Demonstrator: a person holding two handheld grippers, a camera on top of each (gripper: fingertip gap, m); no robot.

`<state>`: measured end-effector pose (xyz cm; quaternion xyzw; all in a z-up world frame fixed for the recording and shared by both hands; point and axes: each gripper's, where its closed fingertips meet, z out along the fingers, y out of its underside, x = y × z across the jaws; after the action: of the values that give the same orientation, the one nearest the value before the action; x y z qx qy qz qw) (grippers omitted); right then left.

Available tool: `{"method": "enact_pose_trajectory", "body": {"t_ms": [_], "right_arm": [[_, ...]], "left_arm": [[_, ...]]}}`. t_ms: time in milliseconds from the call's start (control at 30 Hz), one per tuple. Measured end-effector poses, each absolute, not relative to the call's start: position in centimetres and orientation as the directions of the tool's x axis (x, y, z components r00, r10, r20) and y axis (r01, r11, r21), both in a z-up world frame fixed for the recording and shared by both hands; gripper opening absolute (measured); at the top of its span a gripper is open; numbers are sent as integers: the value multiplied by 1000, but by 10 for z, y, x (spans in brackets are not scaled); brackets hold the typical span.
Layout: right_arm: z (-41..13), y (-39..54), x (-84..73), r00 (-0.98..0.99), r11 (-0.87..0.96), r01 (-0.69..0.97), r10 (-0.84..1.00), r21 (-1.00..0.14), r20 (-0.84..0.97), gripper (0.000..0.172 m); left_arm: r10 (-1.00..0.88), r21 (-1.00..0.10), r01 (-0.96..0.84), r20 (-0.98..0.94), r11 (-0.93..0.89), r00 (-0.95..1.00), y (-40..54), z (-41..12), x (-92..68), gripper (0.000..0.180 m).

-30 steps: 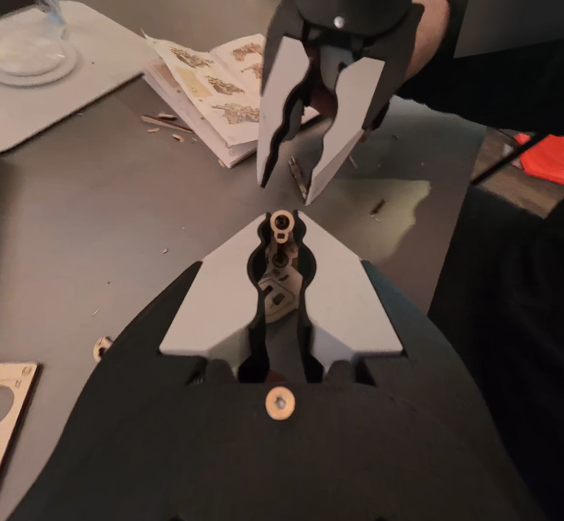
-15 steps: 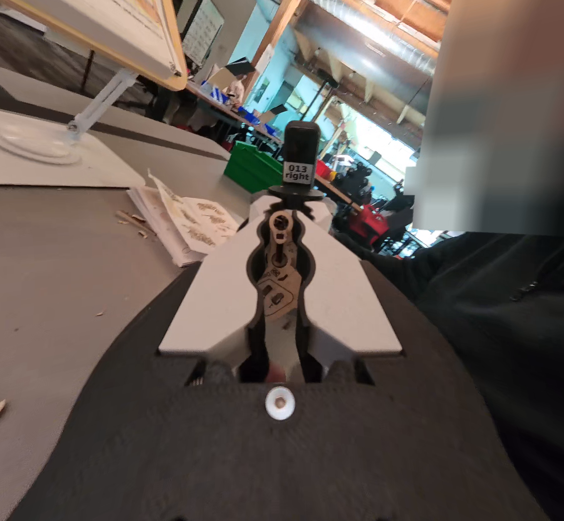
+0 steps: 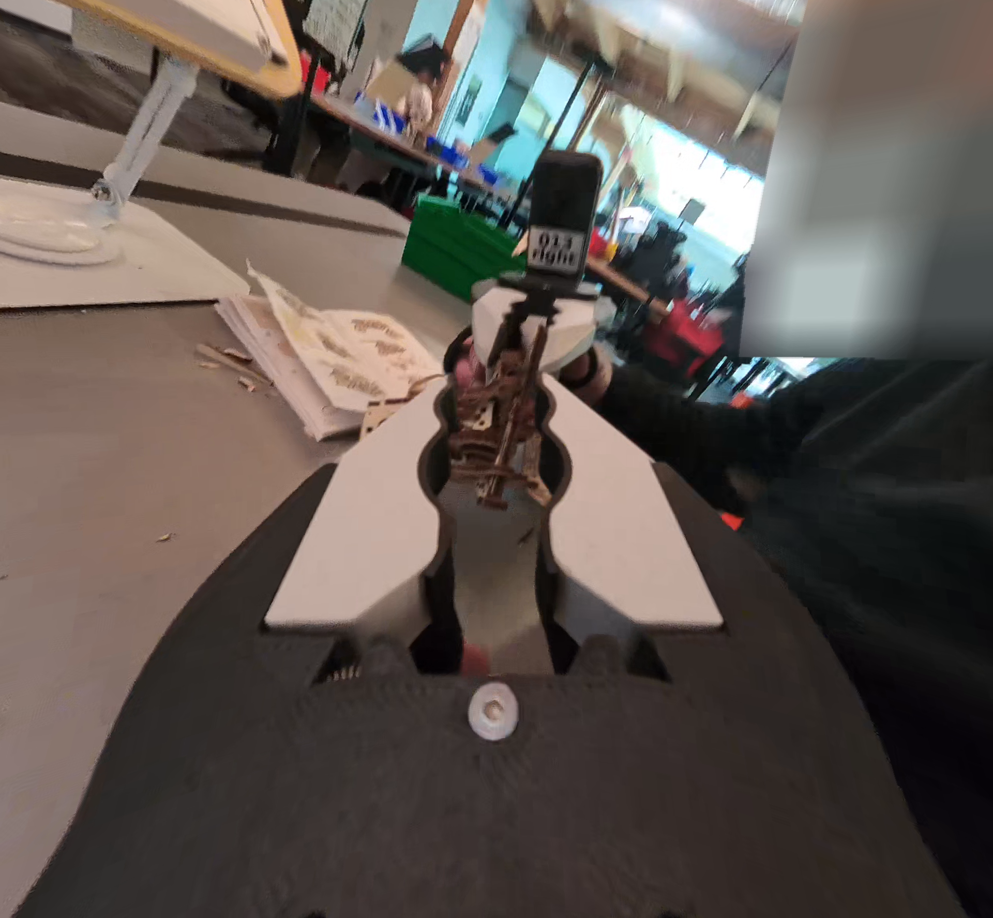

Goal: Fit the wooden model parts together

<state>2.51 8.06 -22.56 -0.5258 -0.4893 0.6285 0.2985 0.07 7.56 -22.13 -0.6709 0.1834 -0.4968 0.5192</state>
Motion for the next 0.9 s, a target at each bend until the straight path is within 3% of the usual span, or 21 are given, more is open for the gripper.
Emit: {"method": "enact_pose_trajectory", "body": {"t_ms": [300, 500, 633, 800, 900], "right_arm": [[-242, 78, 24, -247, -329, 190, 896, -925, -370, 17], [-250, 76, 22, -232, -317, 213, 903, -924, -363, 20], [-258, 79, 29, -196, -200, 268, 946, -942, -257, 23], [-253, 82, 33, -140, -81, 296, 982, -952, -127, 20], [-252, 80, 34, -127, -44, 303, 988, -952, -86, 27]], "left_arm": [[-779, -927, -168, 173, -336, 602, 70, -267, 31, 29], [-780, -918, -223, 128, -327, 613, 69, -285, 38, 11], [-769, -910, -244, 115, -336, 629, 72, -284, 34, 11], [-771, -868, -409, -51, -280, 635, 75, -285, 35, 10], [-767, -842, -479, -131, -249, 629, 77, -287, 35, 10]]}}
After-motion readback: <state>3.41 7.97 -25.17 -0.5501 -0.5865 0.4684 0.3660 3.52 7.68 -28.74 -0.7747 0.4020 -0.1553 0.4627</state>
